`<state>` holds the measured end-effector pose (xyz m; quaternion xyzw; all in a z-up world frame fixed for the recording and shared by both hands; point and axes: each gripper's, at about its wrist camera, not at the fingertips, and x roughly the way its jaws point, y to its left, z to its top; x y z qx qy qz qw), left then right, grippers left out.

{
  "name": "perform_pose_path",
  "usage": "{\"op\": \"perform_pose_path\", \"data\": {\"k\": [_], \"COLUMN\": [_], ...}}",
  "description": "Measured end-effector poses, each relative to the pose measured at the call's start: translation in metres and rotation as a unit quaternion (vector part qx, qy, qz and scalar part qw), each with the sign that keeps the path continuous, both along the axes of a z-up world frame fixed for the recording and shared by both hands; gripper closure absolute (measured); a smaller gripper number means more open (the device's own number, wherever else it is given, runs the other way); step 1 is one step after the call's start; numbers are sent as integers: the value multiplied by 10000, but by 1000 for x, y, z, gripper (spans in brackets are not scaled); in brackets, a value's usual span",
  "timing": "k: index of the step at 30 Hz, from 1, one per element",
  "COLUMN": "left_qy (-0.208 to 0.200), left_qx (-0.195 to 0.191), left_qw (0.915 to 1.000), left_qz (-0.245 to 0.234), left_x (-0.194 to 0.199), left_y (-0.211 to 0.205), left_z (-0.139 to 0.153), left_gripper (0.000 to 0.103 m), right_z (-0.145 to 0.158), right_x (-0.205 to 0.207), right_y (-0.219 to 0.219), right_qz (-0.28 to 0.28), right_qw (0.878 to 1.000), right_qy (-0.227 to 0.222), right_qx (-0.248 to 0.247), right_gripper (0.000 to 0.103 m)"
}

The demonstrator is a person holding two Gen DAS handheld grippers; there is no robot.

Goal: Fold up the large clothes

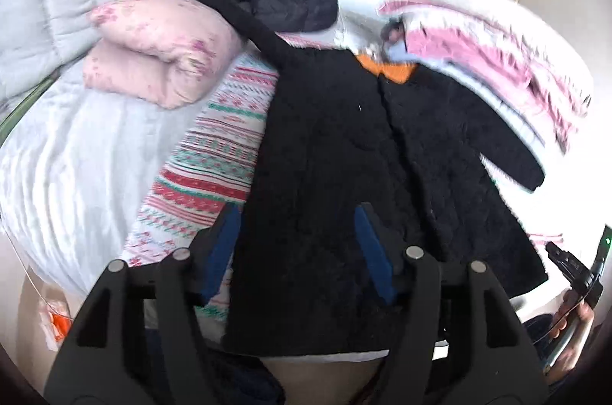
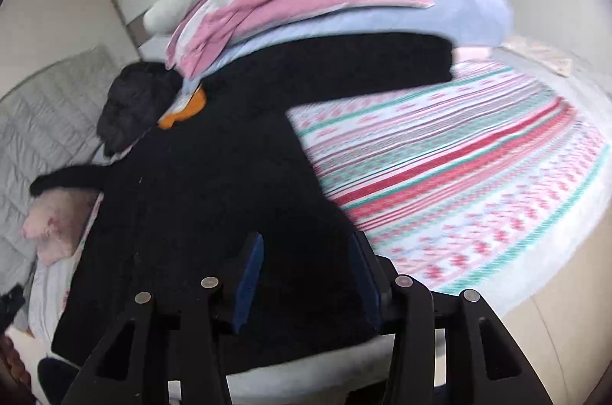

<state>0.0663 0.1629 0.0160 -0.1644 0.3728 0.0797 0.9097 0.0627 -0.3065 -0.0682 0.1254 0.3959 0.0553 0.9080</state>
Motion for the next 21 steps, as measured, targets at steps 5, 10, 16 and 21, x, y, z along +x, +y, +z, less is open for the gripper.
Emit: {"op": "perform_pose_path", "data": {"k": [5,10,16,21], "left_qy": [537,1086,362,156], "left_qx": [127,-309,-501,-342], "left_qw": [9971,9924,9981,9979], "left_qz": [-529,-482,24,-533], "left_x": [52,77,106,174], "left_y": [-34,-23,15,-6], "left_z": [-36,-69,-15,14], "left_gripper": [39,39,38,22], "right_z": [-51,-56,11,9], "right_x": [36,57,94,173], "right_y": [40,34,8,-51], "right_qz": [383,281,228,-401], "right_qw": [9949,9922,9991,9898], "right_qy": [751,1060,147,397], "right_qx": [-555,-599,313,1306], "right_gripper": [55,55,38,37]}}
